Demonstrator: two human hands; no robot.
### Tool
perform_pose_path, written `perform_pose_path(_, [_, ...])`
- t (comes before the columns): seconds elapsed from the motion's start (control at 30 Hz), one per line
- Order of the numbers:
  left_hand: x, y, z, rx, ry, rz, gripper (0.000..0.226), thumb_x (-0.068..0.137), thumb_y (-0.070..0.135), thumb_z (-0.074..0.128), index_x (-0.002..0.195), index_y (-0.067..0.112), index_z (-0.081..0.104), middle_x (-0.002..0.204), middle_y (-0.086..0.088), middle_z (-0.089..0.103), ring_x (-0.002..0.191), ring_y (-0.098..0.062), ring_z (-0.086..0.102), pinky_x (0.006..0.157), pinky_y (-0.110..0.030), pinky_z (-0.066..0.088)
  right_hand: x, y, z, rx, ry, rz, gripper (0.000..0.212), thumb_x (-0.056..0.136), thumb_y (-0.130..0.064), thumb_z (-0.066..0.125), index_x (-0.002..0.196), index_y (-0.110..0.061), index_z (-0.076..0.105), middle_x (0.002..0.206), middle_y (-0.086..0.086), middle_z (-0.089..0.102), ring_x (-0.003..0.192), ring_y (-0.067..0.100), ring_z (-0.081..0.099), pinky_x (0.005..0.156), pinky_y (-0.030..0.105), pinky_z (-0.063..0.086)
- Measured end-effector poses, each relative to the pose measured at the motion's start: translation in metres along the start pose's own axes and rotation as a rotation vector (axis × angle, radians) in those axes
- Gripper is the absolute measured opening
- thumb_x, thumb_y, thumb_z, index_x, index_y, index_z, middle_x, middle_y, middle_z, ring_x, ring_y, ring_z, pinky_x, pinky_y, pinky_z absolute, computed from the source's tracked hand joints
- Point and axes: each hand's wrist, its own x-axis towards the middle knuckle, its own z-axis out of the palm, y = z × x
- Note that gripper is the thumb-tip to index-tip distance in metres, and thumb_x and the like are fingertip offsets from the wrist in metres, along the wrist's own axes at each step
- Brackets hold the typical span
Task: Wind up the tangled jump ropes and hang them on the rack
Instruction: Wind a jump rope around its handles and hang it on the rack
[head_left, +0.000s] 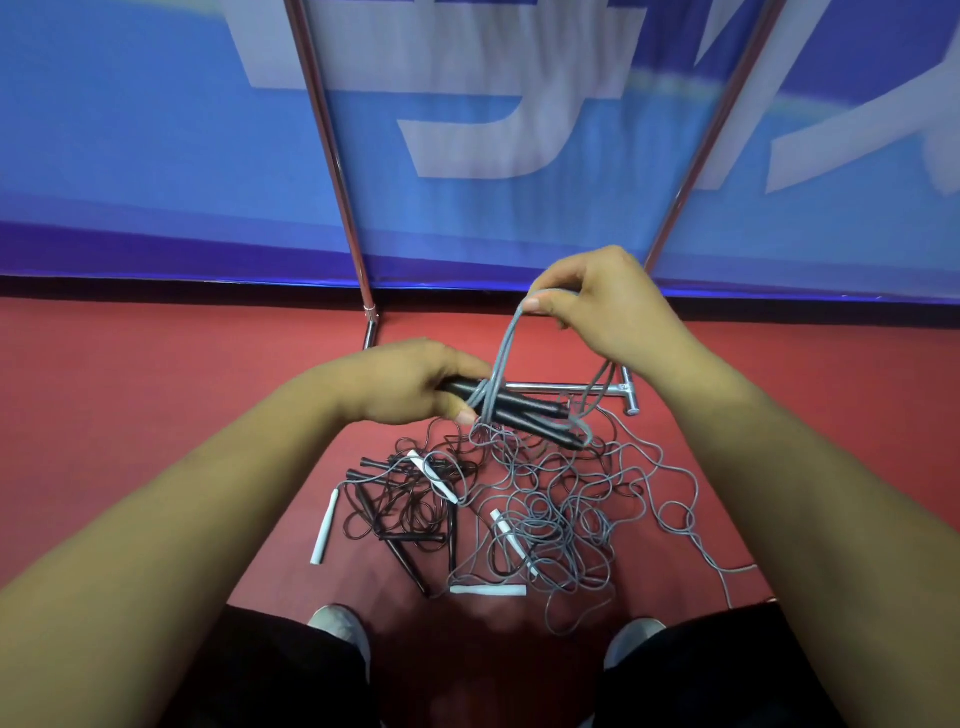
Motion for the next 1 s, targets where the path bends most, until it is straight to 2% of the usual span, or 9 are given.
perform_pose_path(0.07, [-0.003,0.008,0.002,-0.265,0.049,0.096,0.03,0.091,0.007,0.067,0.111,0.028,0.064,0.095,0.015,0.072,0.088,0.001,0.062,0.083,-0.024,0.052,0.002,0.004,-0.003,0.09,0.009,0.041,0.007,0.085,-0.021,0.076,0.084,-0.014,0.072,0.06,0.005,0.065,0.044,0.003,0.044,0.049,0.02,0.035])
perform_pose_path(0.17, [-0.006,0.016,-0.001,-0.486,0.213,0.19,0.026,0.09,0.014,0.064,0.114,0.022,0.058,0.078,0.012,0.062,0.067,-0.003,0.05,0.06,-0.016,0.04,0.005,0.007,-0.003,0.171,0.007,0.053,0.009,0.076,-0.02,0.077,0.079,-0.014,0.07,0.067,0.015,0.068,0.055,0.009,0.05,0.055,0.025,0.037])
perform_pose_path(0.27, [-0.006,0.017,-0.003,-0.605,0.355,0.237,0.027,0.09,0.026,0.059,0.113,0.014,0.054,0.078,-0.001,0.055,0.062,-0.012,0.044,0.055,-0.021,0.034,0.004,0.009,-0.002,0.109,-0.029,0.054,0.015,0.08,-0.028,0.076,0.069,-0.02,0.07,0.054,-0.003,0.064,0.051,0.005,0.045,0.054,0.027,0.036])
perform_pose_path(0.37, [-0.004,0.018,-0.004,-0.757,0.485,0.208,0.038,0.093,0.014,0.051,0.129,0.011,0.038,0.076,-0.008,0.053,0.056,-0.01,0.047,0.053,-0.018,0.036,0.003,0.01,0.0,0.058,-0.062,0.026,0.014,0.091,-0.026,0.07,0.078,-0.027,0.071,0.057,-0.006,0.063,0.05,0.009,0.042,0.052,0.028,0.035])
perform_pose_path(0.47, [-0.004,0.015,-0.006,-0.756,0.513,0.242,0.061,0.099,0.012,0.047,0.153,0.027,0.023,0.077,-0.012,0.051,0.055,-0.016,0.042,0.051,-0.026,0.029,0.0,0.007,-0.001,0.052,-0.112,0.016,0.015,0.094,-0.027,0.066,0.081,-0.026,0.072,0.058,-0.006,0.063,0.048,0.007,0.043,0.052,0.026,0.036])
perform_pose_path(0.53, [-0.004,0.012,-0.008,-0.727,0.547,0.216,0.059,0.102,0.01,0.044,0.156,0.022,0.026,0.077,-0.01,0.052,0.056,-0.017,0.04,0.05,-0.025,0.029,-0.001,0.008,-0.004,0.042,-0.147,0.031,0.016,0.096,-0.026,0.063,0.083,-0.025,0.072,0.061,-0.005,0.064,0.049,0.009,0.045,0.052,0.026,0.037])
perform_pose_path(0.67, [-0.005,0.009,-0.011,-0.712,0.607,0.137,0.054,0.099,0.013,0.047,0.152,0.014,0.034,0.077,-0.01,0.054,0.055,-0.019,0.042,0.05,-0.026,0.029,-0.005,0.007,-0.008,0.118,-0.224,0.054,0.017,0.1,-0.017,0.057,0.09,-0.019,0.07,0.062,-0.002,0.06,0.052,0.007,0.05,0.056,0.022,0.044])
perform_pose_path(0.77, [-0.005,0.008,-0.012,-0.691,0.6,0.086,0.048,0.097,0.014,0.048,0.144,0.007,0.039,0.076,-0.012,0.053,0.052,-0.017,0.042,0.049,-0.026,0.027,-0.006,0.006,-0.009,0.225,-0.278,0.126,0.018,0.102,-0.018,0.052,0.092,-0.013,0.067,0.06,0.0,0.049,0.049,0.011,0.039,0.049,0.026,0.037])
perform_pose_path(1.0, [-0.003,0.006,-0.016,-0.713,0.736,-0.084,0.02,0.106,0.007,0.042,0.126,0.006,0.047,0.074,-0.008,0.054,0.051,-0.015,0.044,0.049,-0.02,0.033,-0.009,0.005,-0.011,0.129,-0.286,0.124,0.009,0.093,-0.019,0.067,0.087,-0.013,0.065,0.056,-0.002,0.054,0.047,0.012,0.041,0.048,0.024,0.035])
